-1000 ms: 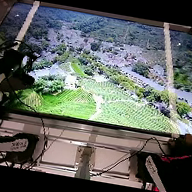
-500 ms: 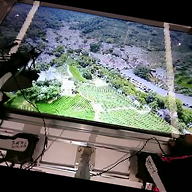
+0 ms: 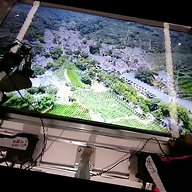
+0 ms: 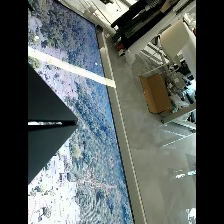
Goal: Fold the clothes and pants, and hang the long-sleeved shirts on hangers.
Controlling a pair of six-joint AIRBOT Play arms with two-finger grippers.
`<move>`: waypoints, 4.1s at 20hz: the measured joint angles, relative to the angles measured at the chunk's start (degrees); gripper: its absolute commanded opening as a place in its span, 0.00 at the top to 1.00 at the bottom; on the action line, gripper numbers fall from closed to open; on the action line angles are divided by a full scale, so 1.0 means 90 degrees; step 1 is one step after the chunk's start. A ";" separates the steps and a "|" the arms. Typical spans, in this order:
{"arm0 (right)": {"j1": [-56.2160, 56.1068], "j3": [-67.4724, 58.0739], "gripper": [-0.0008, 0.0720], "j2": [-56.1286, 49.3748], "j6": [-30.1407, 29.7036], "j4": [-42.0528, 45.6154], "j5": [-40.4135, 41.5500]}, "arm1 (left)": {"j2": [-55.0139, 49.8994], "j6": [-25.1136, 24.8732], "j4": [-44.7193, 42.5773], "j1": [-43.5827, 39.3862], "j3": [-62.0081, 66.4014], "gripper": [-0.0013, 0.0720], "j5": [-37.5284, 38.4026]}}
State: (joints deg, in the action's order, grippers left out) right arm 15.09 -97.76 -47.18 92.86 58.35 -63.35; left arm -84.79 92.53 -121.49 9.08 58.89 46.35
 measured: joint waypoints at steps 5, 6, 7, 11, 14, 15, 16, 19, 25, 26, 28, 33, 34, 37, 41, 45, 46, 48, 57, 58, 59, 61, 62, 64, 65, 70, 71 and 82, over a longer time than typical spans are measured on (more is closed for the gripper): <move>0.0000 0.0000 0.98 0.0002 0.0002 0.0000 0.0000 | 0.0000 0.0015 -0.0002 0.0148 0.0000 0.97 0.0007; 0.0000 0.0000 0.98 0.0002 0.0000 0.0000 0.0000 | 0.0005 0.0017 -0.0002 0.0160 0.0005 0.97 0.0010; 0.0000 0.0000 0.98 0.0002 0.0000 0.0000 0.0000 | 0.0044 0.0029 -0.0002 0.0165 0.0022 0.97 0.0017; 0.0000 0.0000 0.98 0.0000 0.0000 -0.0002 0.0000 | 0.0542 0.0461 0.0211 0.0131 0.0384 0.97 -0.0010; 0.0000 0.0000 0.98 0.0002 0.0000 -0.0002 0.0000 | 0.1275 0.0782 0.1387 0.0109 0.0916 0.97 -0.0425; 0.0000 0.0000 0.98 0.0000 0.0000 -0.0002 0.0000 | 0.1557 0.0833 0.2040 0.0087 0.1076 0.97 -0.0690; 0.0000 0.0000 0.98 0.0000 0.0000 -0.0002 0.0002 | 0.1838 0.0801 0.2749 0.0044 0.1209 0.97 -0.1003; 0.0000 0.0000 0.98 0.0000 0.0000 -0.0002 0.0024 | 0.2521 0.0330 0.4653 -0.0274 0.1413 0.97 -0.1698; 0.0000 0.0000 0.97 0.0000 0.0000 -0.0005 0.0041 | 0.3050 -0.0583 0.6800 -0.1753 0.1523 0.97 -0.2154; 0.0000 0.0000 0.98 0.0000 0.0000 -0.0005 0.0036 | 0.3050 -0.0646 0.6931 -0.2021 0.1528 0.97 -0.2174; 0.0000 0.0000 0.98 0.0002 0.0000 0.0012 0.0007 | 0.3007 -0.0763 0.7118 -0.2552 0.1532 0.97 -0.2227; 0.0000 0.0000 0.98 0.0000 0.0000 0.0143 -0.0053 | 0.2890 -0.0923 0.7308 -0.3582 0.1537 0.97 -0.2667; 0.0000 0.0000 0.98 0.0000 0.0000 0.0158 -0.0053 | 0.2863 -0.1027 0.7322 -0.3793 0.1537 0.97 -0.2824; 0.0000 0.0000 0.98 0.0000 0.0000 0.0216 -0.0070 | 0.2703 -0.1348 0.7376 -0.4357 0.1545 0.97 -0.3225; 0.0000 0.0000 0.98 -0.0005 0.0000 0.0347 -0.0168 | 0.2239 -0.1528 0.7674 -0.4906 0.1707 0.98 -0.3781; 0.0000 -0.0002 0.98 -0.0078 0.0000 0.0420 -0.0367 | 0.1515 -0.1596 0.7803 -0.5302 0.2276 0.98 -0.4056; 0.0000 0.0000 0.98 -0.0114 0.0000 0.0452 -0.0423 | 0.1294 -0.1598 0.7830 -0.5391 0.2482 0.98 -0.4080; 0.0000 0.0000 0.98 -0.0189 0.0002 0.0469 -0.0476 | 0.0845 -0.1610 0.7873 -0.5537 0.2951 0.98 -0.4102; 0.0000 0.0005 0.98 -0.0478 0.0078 0.0476 -0.0614 | -0.1132 -0.1443 0.7902 -0.5520 0.5049 0.96 -0.2091; 0.0000 0.0005 0.98 -0.0498 0.0080 0.0476 -0.0631 | -0.1273 -0.1406 0.7883 -0.5467 0.5115 0.87 -0.1797; 0.0000 0.0005 0.98 -0.0520 0.0080 0.0478 -0.0644 | -0.1401 -0.1370 0.7868 -0.5411 0.5166 0.65 -0.1481; 0.0000 0.0005 0.98 -0.0556 0.0083 0.0486 -0.0644 | -0.1547 -0.1321 0.7813 -0.5292 0.5229 0.51 -0.0899; 0.0000 0.0005 0.98 -0.0571 0.0083 0.0488 -0.0631 | -0.1586 -0.1321 0.7708 -0.5229 0.5251 0.51 -0.0600; 0.0000 0.0005 0.97 -0.0610 0.0083 0.0508 -0.0622 | -0.1622 -0.1304 0.7363 -0.5093 0.5272 0.52 0.0012; 0.0000 0.0005 0.97 -0.0634 0.0083 0.0508 -0.0617 | -0.1622 -0.1302 0.7128 -0.5015 0.5282 0.52 0.0325; 0.0000 0.0005 0.98 -0.1003 -0.0034 0.0534 -0.0687 | -0.1343 -0.1285 0.6118 -0.4541 0.5297 0.97 0.1681; 0.0000 0.0007 0.98 -0.1146 -0.0121 0.0534 -0.0770 | -0.1236 -0.1287 0.6001 -0.4418 0.5297 0.97 0.1875; -0.0010 0.3077 0.98 -0.1933 -0.1668 -0.1105 -0.1535 | -0.0362 -0.1622 0.5625 -0.3043 0.3908 0.97 0.3249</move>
State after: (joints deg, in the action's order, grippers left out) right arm 15.00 -70.06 -64.58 77.84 48.40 -77.17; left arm -88.05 77.93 -70.87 -18.31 94.06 75.59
